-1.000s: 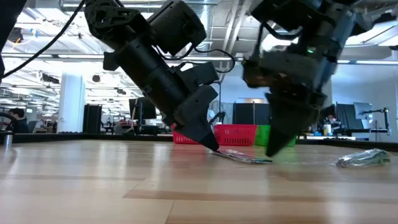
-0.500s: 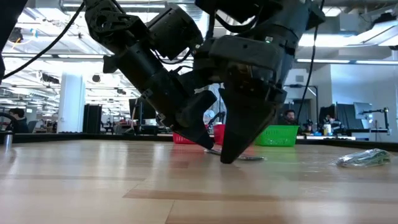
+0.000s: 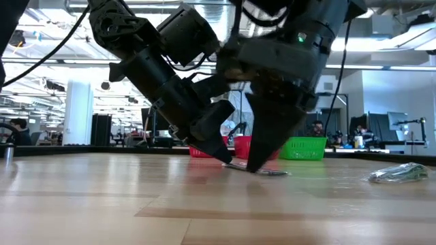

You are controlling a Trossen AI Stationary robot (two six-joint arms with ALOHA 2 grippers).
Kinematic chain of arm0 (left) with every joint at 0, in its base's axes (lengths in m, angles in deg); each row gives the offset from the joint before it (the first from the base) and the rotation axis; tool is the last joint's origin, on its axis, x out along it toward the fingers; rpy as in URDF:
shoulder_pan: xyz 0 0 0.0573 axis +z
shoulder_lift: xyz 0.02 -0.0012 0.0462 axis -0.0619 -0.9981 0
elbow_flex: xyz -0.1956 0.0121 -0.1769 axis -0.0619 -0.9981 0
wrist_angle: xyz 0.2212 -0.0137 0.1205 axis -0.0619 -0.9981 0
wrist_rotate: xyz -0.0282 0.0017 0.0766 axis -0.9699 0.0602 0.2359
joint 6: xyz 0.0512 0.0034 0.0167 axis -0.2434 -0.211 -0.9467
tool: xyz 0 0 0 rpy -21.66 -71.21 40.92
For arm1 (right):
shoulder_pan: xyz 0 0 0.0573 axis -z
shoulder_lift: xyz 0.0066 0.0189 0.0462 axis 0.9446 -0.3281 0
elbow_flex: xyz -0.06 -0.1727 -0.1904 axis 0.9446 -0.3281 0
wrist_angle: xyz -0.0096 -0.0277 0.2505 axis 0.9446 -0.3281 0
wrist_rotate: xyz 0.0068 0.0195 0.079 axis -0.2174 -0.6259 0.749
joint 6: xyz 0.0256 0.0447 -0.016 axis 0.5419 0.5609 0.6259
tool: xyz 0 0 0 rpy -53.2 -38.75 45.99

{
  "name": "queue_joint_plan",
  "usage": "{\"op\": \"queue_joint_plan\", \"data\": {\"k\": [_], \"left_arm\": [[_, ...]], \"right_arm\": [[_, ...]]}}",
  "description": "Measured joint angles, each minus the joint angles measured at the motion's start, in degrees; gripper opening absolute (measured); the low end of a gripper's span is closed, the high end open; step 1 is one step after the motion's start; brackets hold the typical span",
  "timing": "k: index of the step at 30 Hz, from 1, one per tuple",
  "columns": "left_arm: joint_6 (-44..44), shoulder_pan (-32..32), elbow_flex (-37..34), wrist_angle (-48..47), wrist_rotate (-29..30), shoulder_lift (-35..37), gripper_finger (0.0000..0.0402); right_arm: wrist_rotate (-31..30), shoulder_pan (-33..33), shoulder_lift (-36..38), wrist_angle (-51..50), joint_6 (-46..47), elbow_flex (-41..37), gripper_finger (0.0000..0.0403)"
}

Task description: Pick & Place Travel size toiletries

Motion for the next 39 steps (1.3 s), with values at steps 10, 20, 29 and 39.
{"op": "queue_joint_plan", "data": {"k": [10, 20, 29, 39], "left_arm": [[-0.1, 0.0, 0.0, 0.5, -0.1, 0.0, 0.0000], [-0.1, -0.6, 0.0, 0.6, -0.2, 0.0, 0.0000], [1.3, -4.2, -0.1, 0.5, -0.4, 0.0, 0.0000], [6.2, -10.2, -4.0, -2.6, -1.5, 5.3, 0.0000]], "right_arm": [[-0.8, 0.8, 0.0, -1.1, 0.5, 0.1, 0.0000], [-1.9, 1.0, 0.1, -7.4, 4.2, 0.2, 0.0000], [-3.8, 1.3, 0.2, -10.9, 6.0, 0.2, 0.0000], [-5.6, 1.6, 0.3, -14.4, 7.6, 0.3, 0.0000]]}}
